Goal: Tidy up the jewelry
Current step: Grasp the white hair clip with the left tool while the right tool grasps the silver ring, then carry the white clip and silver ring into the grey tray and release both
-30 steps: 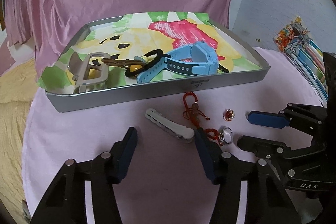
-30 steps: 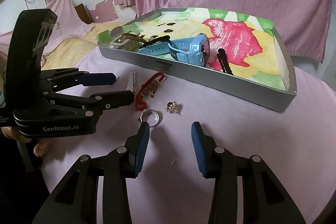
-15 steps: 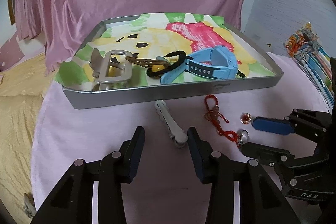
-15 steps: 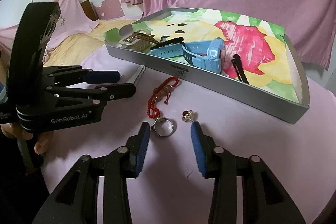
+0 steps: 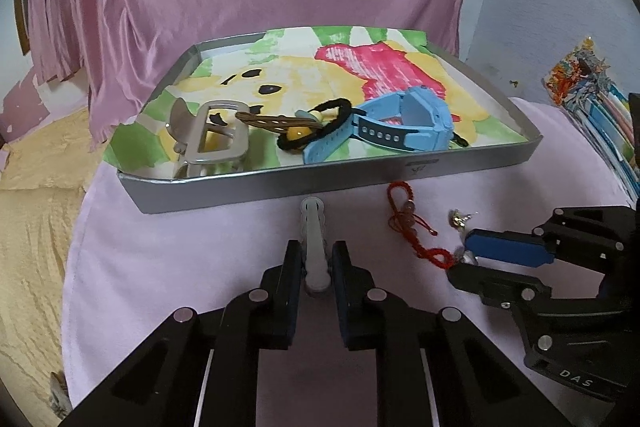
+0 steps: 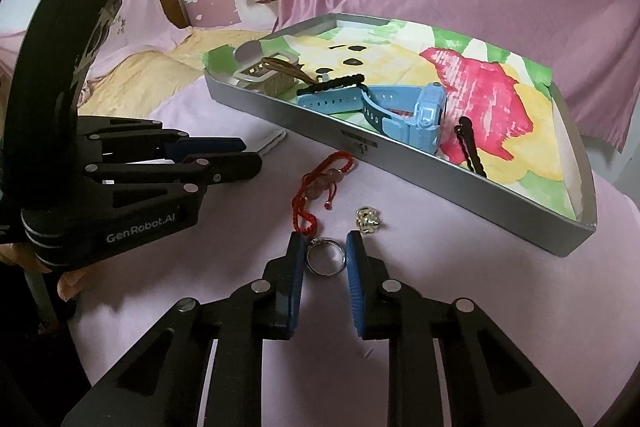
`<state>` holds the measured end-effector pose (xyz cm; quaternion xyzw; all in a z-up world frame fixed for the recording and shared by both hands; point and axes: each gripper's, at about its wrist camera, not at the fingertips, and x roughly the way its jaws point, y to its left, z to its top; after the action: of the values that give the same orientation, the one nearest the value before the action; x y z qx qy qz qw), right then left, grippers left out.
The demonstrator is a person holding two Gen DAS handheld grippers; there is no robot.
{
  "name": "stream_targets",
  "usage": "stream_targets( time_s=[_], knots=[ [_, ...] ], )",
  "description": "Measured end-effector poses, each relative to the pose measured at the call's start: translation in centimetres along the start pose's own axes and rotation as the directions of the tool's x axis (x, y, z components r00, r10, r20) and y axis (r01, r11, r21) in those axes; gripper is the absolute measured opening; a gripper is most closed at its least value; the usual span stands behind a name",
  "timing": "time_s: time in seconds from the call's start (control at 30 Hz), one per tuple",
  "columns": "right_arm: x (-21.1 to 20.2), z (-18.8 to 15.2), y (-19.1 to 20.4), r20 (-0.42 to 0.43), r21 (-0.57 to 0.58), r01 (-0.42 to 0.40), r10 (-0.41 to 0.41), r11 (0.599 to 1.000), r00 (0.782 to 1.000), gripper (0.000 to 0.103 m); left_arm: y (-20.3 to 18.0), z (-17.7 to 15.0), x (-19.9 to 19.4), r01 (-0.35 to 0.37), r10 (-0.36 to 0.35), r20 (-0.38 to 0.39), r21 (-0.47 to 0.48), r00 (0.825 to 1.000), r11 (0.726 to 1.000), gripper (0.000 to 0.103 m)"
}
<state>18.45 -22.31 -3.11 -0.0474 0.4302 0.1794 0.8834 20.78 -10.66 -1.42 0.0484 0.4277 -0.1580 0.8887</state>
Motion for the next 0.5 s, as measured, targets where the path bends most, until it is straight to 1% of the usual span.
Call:
stream_targets(
  time_s=[0.13, 0.23, 0.37, 0.5],
  knots=[
    [-0.6, -0.6, -0.5, 0.007, 0.035, -0.02, 0.02, 0.999, 1.0, 0.018, -0.2, -0.5, -0.4, 0.035, -0.035, 0.008, -0.005, 0.999, 0.999, 0.015],
    [-1.3, -1.1, -1.1, 0.033, 0.075, -0.026, 0.024, 0.997, 0.999, 0.018, 0.0, -0.8, -1.0, 0.087, -0.086, 0.029, -0.038, 0.996, 0.995, 0.015],
    [-2.8, -1.2, -2.0, 0.098, 0.117, -0.03, 0.019, 0.993, 0.995, 0.018, 0.0, -1.0, -2.3, 0.13, -0.122, 0.093, -0.079, 0.988, 0.988, 0.015],
    [-3.7, -0.5, -3.0, 0.156, 0.143, -0.014, -0.009, 0.99, 0.988, 0.018, -0.2, -0.2, -3.5, 0.138, -0.123, 0.168, -0.084, 0.978, 0.987, 0.015]
  ],
)
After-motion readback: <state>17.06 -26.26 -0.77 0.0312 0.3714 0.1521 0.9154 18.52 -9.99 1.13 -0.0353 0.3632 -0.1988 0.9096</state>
